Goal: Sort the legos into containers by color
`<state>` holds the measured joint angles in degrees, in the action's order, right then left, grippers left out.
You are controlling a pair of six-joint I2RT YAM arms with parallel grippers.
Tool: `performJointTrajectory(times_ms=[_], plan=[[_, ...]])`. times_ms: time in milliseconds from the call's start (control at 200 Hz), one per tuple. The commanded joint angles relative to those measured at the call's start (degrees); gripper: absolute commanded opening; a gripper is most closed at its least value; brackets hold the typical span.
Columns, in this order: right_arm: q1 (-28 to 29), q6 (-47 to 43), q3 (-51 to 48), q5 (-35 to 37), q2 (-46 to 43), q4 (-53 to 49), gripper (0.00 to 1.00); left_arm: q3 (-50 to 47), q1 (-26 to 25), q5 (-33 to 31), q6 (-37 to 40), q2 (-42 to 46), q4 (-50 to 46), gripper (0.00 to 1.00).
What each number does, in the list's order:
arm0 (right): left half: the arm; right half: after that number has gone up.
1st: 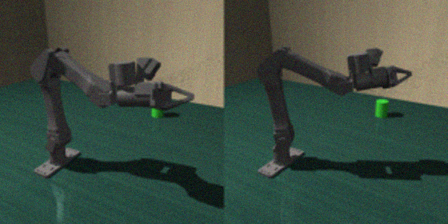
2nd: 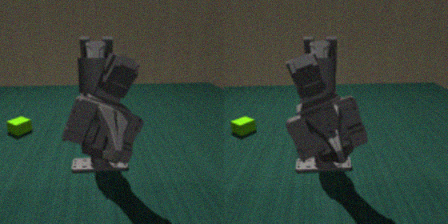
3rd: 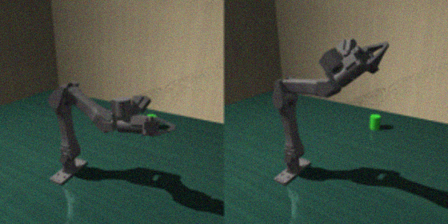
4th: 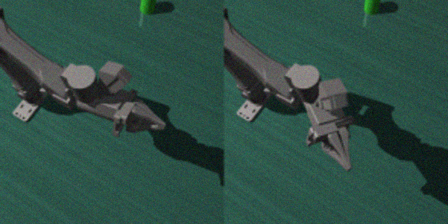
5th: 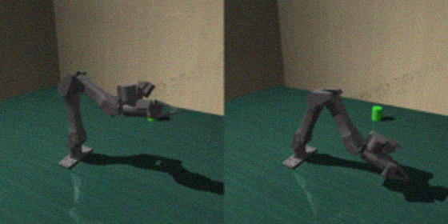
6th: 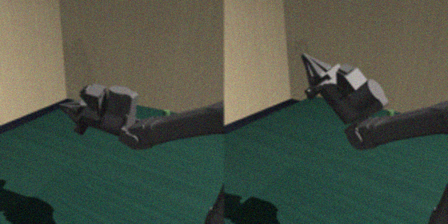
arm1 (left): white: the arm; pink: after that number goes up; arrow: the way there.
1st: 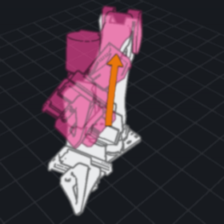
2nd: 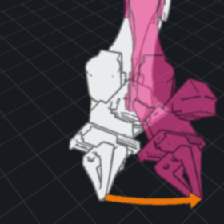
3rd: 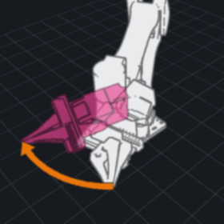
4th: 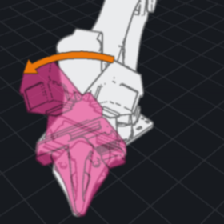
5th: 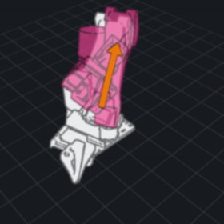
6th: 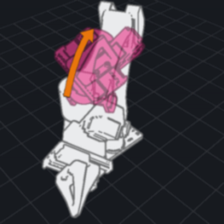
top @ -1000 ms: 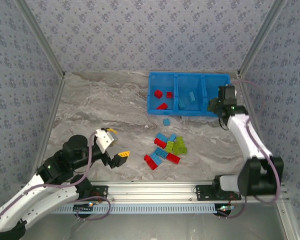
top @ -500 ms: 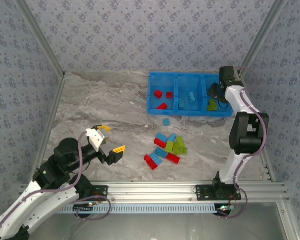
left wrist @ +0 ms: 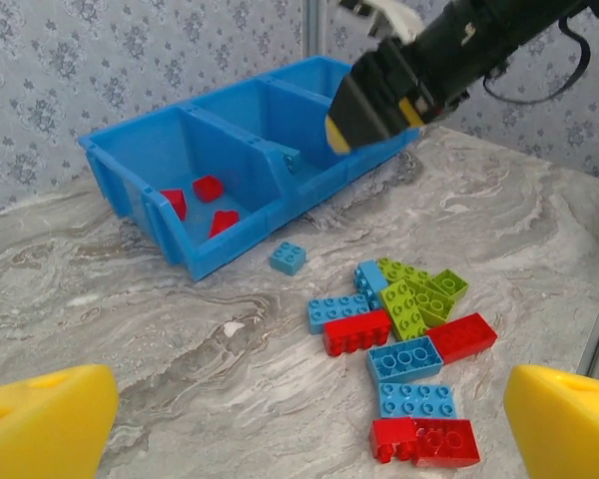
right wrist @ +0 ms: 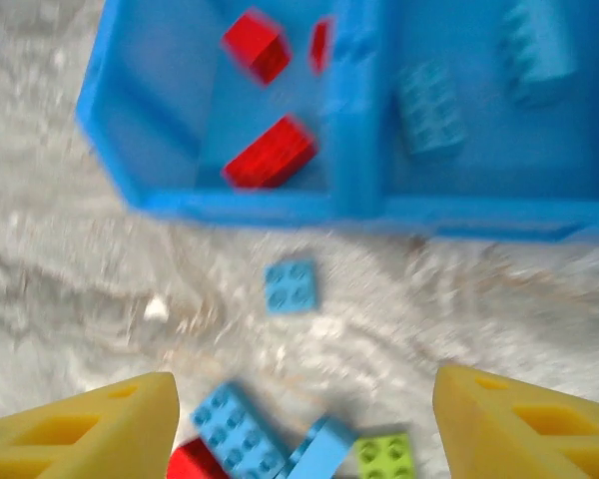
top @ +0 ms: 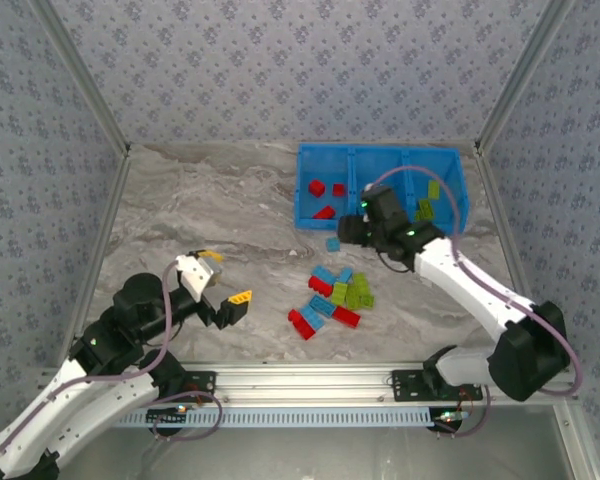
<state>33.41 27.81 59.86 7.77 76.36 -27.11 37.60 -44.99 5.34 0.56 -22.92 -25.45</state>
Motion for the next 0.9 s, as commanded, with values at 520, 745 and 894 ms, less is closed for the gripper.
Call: performJointTrajectory(times_ms=[520,745,894], plan=[[3.0,-5.9,13.3,6.1,34.3,5.4,0.59,0.7,0.8,3.9,2.4,-2.8,-2.3,0.99],[2.8,-3.9,12.6,6.1,35.5,5.9,0.42,0.7,0.8,3.5,2.3,-3.1,-2.6,0.99],[3.0,-2.4,9.2,6.5,31.6,6.2,0.34,0.7,0.8,3.4,2.4,-3.2,-2.8,0.99]])
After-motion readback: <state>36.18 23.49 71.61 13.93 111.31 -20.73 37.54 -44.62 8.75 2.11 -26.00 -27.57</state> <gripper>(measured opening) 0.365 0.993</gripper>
